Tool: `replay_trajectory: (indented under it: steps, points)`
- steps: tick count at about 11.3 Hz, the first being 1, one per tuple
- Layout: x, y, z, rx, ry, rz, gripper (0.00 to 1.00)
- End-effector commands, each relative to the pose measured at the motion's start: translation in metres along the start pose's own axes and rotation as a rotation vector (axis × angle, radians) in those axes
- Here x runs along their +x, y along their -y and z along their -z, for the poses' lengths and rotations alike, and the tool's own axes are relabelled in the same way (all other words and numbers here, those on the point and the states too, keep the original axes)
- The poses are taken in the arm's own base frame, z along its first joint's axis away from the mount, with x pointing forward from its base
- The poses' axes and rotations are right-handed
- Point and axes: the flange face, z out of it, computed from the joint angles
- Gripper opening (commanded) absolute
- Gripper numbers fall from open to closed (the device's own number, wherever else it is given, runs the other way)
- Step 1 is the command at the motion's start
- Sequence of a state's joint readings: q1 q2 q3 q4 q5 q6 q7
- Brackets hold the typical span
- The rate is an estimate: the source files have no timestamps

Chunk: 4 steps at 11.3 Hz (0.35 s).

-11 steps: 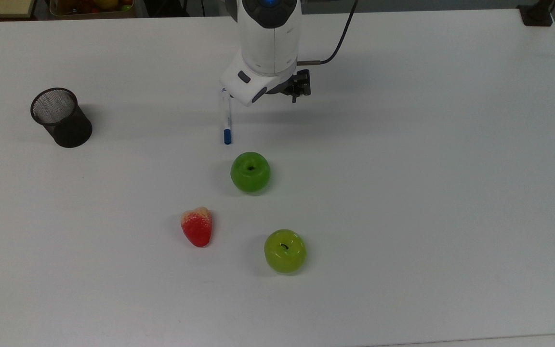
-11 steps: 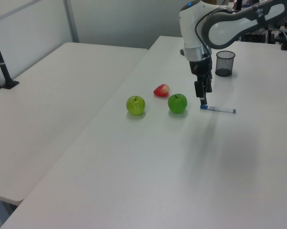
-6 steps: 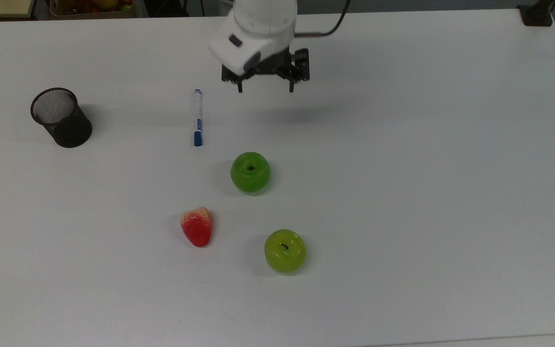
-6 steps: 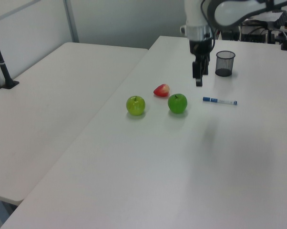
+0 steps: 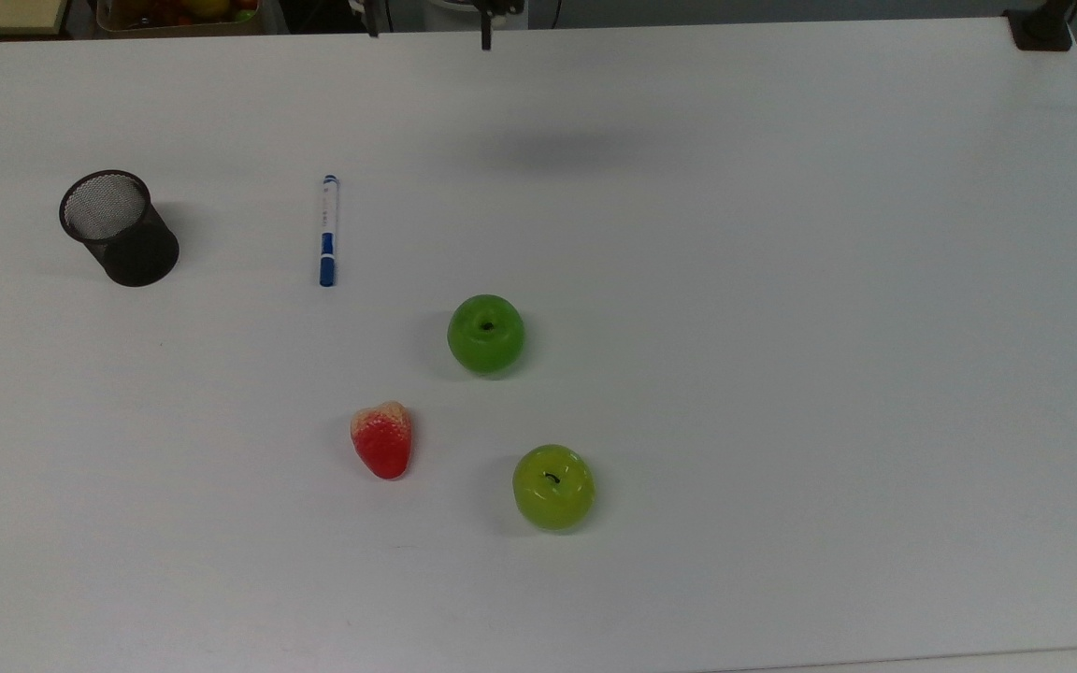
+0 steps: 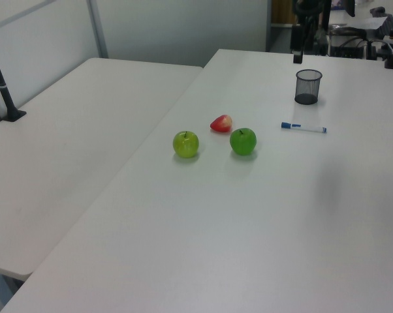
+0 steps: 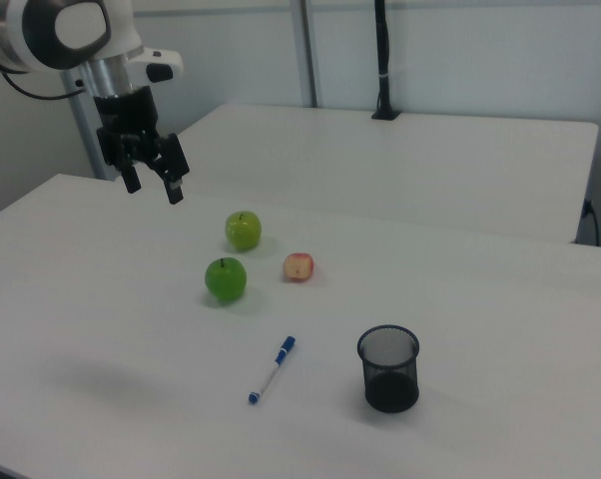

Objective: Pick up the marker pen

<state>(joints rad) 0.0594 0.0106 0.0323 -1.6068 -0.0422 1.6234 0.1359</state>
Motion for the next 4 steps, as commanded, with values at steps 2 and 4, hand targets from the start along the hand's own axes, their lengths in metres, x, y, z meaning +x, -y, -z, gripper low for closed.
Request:
replay_trajectory:
  steps: [2,4]
  points:
    - [-0.0127,-0.0140,0.0050,-0.011,0.010,-0.020,1.00]
    - [-0.0132,-0.0140,0.0046,-0.012,0.015,-0.020,1.00]
